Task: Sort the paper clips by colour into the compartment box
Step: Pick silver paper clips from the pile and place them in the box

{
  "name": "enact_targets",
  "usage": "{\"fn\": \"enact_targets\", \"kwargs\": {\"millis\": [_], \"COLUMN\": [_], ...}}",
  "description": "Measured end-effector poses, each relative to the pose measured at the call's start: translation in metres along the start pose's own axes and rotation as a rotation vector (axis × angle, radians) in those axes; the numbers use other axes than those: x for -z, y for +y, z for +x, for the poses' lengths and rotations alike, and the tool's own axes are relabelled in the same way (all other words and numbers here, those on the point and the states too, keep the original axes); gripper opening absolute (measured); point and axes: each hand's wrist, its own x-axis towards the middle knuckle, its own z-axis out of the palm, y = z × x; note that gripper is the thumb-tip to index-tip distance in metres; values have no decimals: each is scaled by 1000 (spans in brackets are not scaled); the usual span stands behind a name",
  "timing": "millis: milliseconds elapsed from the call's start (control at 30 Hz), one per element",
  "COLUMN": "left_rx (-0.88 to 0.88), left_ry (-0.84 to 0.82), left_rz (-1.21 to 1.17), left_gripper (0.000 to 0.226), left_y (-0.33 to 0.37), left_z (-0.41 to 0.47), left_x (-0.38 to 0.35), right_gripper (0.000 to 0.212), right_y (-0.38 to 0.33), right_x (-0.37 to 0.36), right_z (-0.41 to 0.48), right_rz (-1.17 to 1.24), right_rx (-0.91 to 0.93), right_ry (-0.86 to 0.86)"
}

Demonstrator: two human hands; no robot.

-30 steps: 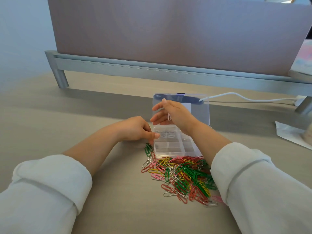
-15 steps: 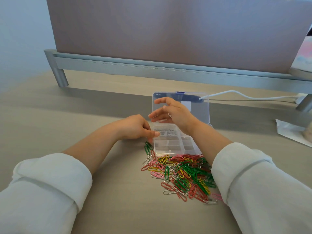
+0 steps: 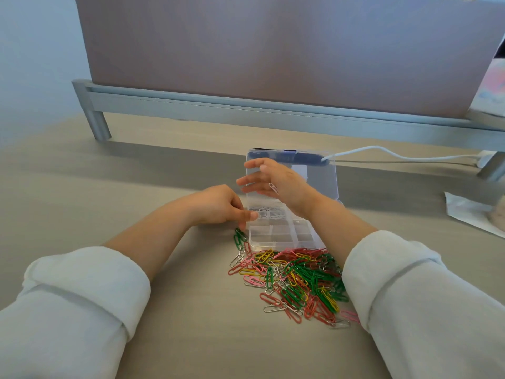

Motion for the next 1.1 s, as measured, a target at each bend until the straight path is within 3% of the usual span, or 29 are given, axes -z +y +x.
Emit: {"fn": "enact_targets", "kwargs": {"millis": [467,667,733,767,833,933,1000,1100], "left_rx": [1,19,25,30,23,-87,-146,-190], "left_ry": [-15,-24,39,106,208,204,198,245], "left_rz": [-9,86,65,-30,-443,-1044,-1173,-1106], "left_gripper": [36,45,53,55,56,54,51,48], "left_y": [-1,-4,-2,0,6,24,40,54], "left_z": [1,5,6,8,15,30,39,52], "left_x": [0,0,3,5,9,5,-5,-20], "right_gripper": [35,33,28,25,16,17,23,34], "right_y": [1,-2,-1,1,5,9,10,11], "right_x": [-2,11,20,23,29,34,36,39], "right_z": [2,1,-2,-4,-10,-20,-26,-33], "right_rz": [-73,-189,-281,-336,-453,-579,-622,-596], "right_rx": [7,-5,-30,-38,-53,-83,-77,-86], "right_ry": [26,169,209,217,211,137,92,47]}}
